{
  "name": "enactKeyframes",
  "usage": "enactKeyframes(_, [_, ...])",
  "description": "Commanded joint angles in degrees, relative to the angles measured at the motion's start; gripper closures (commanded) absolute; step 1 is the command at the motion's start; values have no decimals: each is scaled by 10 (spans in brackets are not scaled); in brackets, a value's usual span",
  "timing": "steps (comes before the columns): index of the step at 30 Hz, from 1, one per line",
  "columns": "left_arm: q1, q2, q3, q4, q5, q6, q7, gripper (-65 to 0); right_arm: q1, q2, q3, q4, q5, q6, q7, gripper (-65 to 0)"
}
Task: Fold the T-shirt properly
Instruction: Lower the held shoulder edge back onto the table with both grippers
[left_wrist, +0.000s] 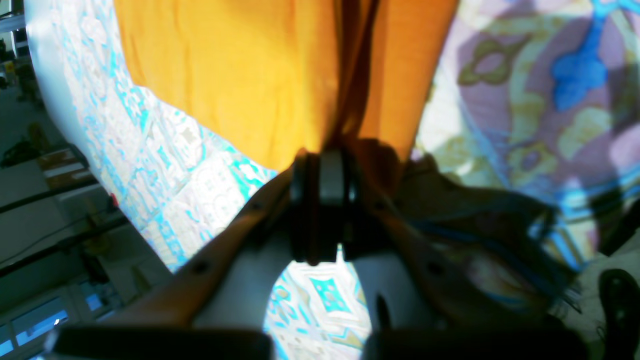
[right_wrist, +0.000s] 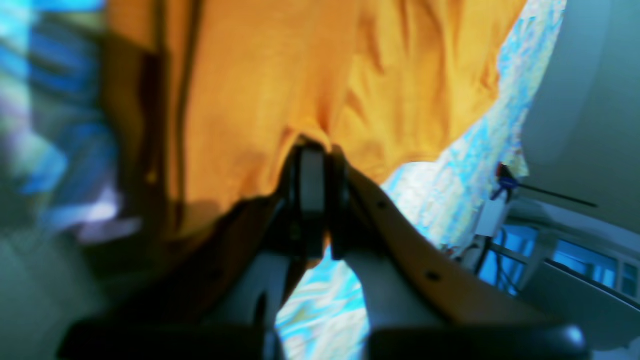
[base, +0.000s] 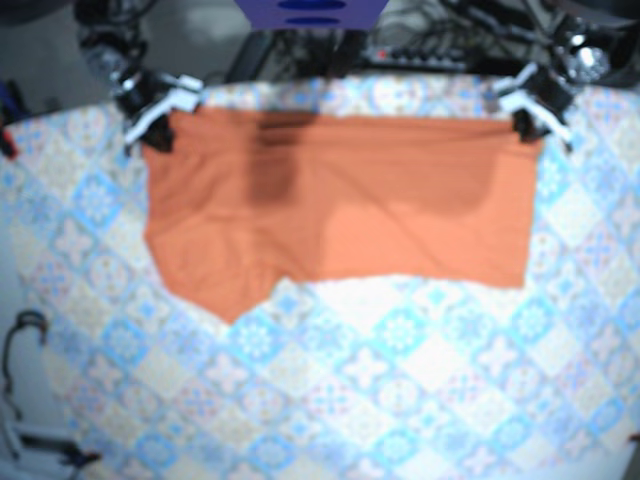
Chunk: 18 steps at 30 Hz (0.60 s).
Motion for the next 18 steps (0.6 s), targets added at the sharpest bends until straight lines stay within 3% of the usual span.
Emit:
enactKeyframes(1, [3,-13,-6,5,-3,9,0,0,6,6,-4,8,5,-10,4,0])
enactKeyframes(18, [2,-13,-33,5,-8,9,-3,0,50,7,-23,-31,6,-10,0,0])
